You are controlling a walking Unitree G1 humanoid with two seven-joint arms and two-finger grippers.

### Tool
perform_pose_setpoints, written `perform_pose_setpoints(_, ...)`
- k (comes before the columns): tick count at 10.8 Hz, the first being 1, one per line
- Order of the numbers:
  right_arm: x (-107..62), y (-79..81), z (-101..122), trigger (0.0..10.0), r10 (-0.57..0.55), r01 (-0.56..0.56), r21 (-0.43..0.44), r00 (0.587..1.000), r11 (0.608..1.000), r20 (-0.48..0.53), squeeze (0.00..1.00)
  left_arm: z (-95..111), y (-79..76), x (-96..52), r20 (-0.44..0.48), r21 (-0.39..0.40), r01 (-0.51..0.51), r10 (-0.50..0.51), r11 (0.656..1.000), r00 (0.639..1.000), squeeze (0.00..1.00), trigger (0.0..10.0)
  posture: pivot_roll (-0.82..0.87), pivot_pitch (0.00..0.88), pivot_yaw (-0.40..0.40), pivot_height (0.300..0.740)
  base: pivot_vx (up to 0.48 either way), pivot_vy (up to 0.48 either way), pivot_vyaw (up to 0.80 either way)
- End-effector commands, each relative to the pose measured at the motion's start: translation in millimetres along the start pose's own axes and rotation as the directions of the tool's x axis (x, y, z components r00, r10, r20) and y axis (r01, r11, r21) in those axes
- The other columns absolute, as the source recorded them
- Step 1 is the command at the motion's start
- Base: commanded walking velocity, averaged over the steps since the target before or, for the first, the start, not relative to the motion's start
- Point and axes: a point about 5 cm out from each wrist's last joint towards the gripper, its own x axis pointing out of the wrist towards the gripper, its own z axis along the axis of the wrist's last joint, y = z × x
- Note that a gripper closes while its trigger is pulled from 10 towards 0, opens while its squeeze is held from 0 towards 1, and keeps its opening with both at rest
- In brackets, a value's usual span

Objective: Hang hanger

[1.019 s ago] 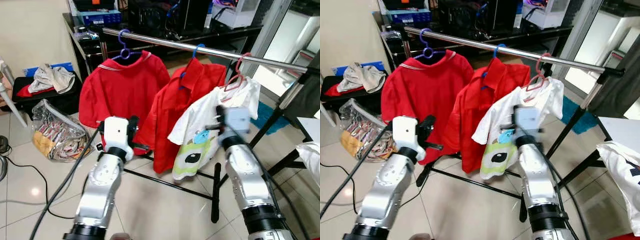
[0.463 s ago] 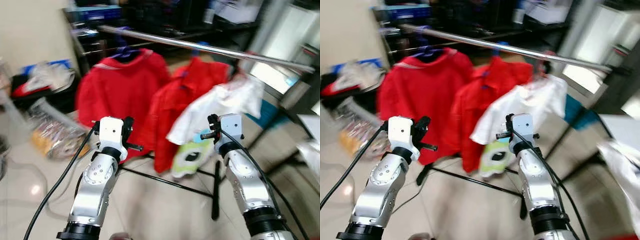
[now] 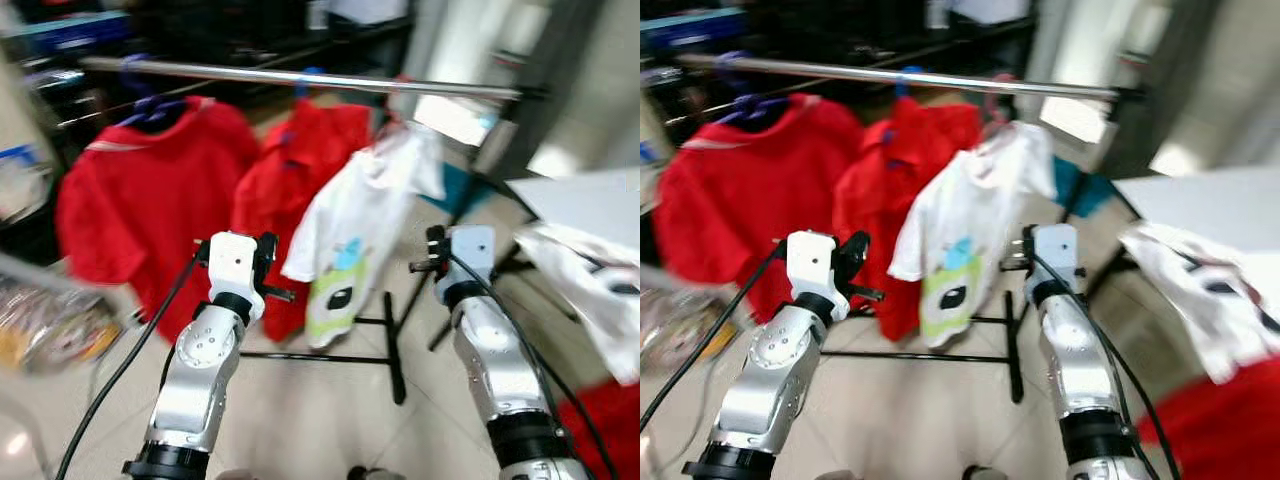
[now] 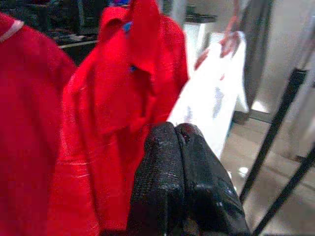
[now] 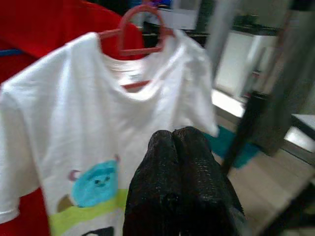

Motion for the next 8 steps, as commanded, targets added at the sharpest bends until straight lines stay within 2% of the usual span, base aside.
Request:
perform_pose_setpoints(1,1.9,5.5,2.8,10.0,0.016,-0.016,0.002,1.0,1.0,0.01,0.0,0.3,5.2,0.1,-0.007,0.008,-0.012,0.012,1.0,1.0,0.0,10.0,0.23,0.017,-0.027,0.74,0.0,0.0,0.0)
perform_pose_setpoints(8,1.8,9.7,2.2,10.0,0.027,-0.027,-0.014,1.0,1.0,0.006,0.0,-0.9,1.7,0.5,-0.009,0.001,-0.005,0.005,1.0,1.0,0.0,10.0,0.22,0.018,-0.029,0.74,0.0,0.0,0.0)
